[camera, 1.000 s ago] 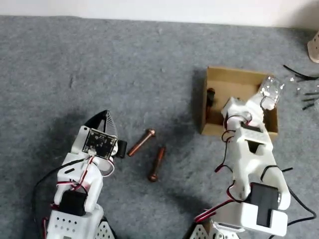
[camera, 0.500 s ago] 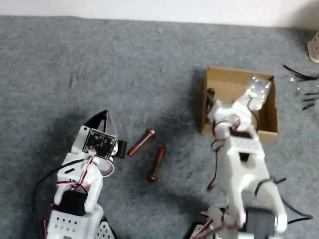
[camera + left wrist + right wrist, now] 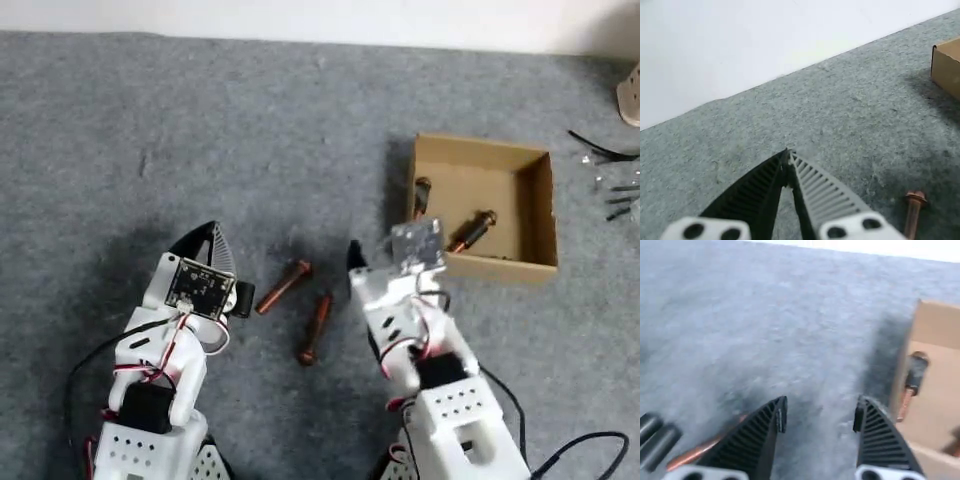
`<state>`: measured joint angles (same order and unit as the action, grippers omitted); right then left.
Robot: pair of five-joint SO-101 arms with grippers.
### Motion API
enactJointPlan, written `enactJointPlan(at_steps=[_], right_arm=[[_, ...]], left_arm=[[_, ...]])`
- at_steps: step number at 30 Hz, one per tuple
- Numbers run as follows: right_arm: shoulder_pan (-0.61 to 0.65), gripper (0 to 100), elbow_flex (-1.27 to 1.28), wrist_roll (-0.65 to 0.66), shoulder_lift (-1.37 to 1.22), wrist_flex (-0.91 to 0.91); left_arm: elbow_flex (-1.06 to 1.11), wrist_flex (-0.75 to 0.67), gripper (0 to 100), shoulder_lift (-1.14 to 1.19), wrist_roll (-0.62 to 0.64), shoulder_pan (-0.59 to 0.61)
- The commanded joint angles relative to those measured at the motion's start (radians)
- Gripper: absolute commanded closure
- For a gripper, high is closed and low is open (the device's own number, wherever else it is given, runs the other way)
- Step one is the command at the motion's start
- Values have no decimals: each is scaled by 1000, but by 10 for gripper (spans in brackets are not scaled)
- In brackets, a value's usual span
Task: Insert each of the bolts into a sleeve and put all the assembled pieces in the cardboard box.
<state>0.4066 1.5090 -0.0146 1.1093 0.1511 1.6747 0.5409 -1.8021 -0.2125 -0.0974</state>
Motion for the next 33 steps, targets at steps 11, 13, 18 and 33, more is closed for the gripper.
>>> enactJointPlan(at_steps=[11, 13, 18, 33], right_arm=[[128, 808, 15, 11, -90, 5], [166, 808, 12, 14, -139, 2], [216, 808, -111, 6, -303, -19], [414, 808, -624, -520, -1007, -10]], left_arm=[[21, -64, 993, -10, 176, 234], [21, -78, 993, -7, 181, 249], [21, -78, 993, -7, 180, 251], [22, -78, 993, -4, 178, 249]])
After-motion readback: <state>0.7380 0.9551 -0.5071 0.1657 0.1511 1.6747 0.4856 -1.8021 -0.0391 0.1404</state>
